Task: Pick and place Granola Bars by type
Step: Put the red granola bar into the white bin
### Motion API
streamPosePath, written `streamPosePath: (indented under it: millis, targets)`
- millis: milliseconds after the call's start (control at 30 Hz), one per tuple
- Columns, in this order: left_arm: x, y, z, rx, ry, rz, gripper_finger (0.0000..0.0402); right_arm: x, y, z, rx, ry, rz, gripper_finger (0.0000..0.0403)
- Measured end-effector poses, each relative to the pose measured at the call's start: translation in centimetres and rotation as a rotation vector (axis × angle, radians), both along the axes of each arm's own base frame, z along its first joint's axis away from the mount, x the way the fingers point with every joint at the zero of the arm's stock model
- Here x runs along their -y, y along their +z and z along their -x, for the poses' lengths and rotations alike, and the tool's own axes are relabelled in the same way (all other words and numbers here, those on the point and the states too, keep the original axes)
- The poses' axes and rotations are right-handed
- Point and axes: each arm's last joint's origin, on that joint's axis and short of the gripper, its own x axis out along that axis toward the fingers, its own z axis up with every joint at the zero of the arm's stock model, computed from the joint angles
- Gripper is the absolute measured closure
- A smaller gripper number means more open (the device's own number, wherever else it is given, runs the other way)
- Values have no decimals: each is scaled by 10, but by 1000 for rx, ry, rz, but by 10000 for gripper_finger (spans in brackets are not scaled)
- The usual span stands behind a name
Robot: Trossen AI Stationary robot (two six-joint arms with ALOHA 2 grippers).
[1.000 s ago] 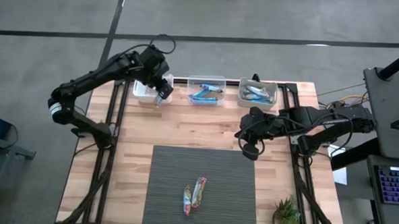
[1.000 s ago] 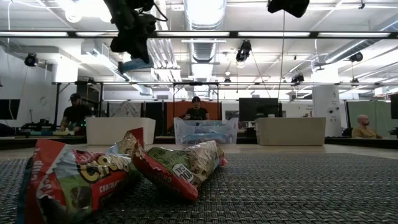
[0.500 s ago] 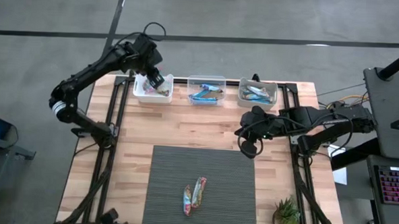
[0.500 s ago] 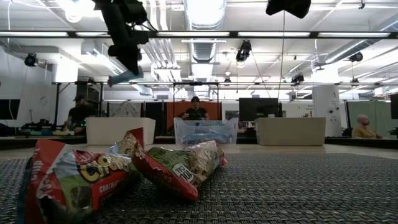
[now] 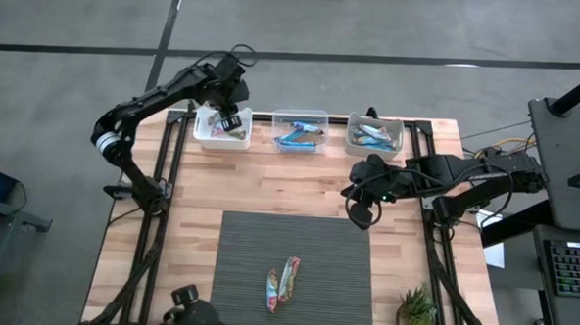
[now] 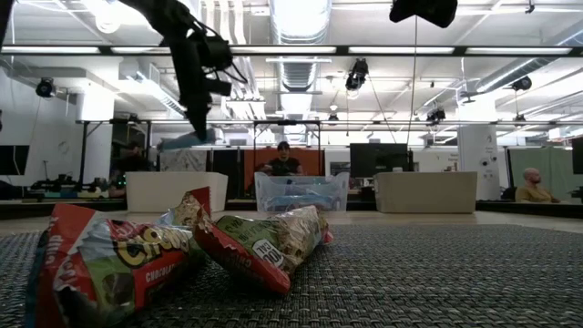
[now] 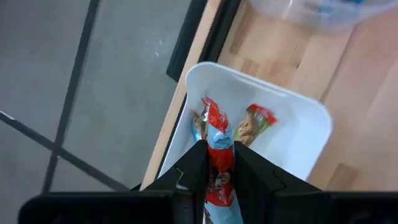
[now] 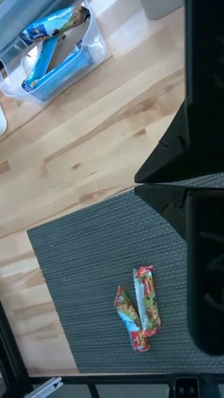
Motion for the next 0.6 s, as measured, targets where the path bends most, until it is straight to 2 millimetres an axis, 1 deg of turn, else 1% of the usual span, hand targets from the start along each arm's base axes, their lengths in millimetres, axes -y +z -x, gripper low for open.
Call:
streamPosePath:
  millis: [400, 600]
  targets:
    - [-20, -43, -16, -201, -170, 45, 349, 0, 0, 0, 1, -6, 0, 394]
    - [-27, -59, -22, -274, -267, 60, 349, 0, 0, 0, 2, -9, -1, 394]
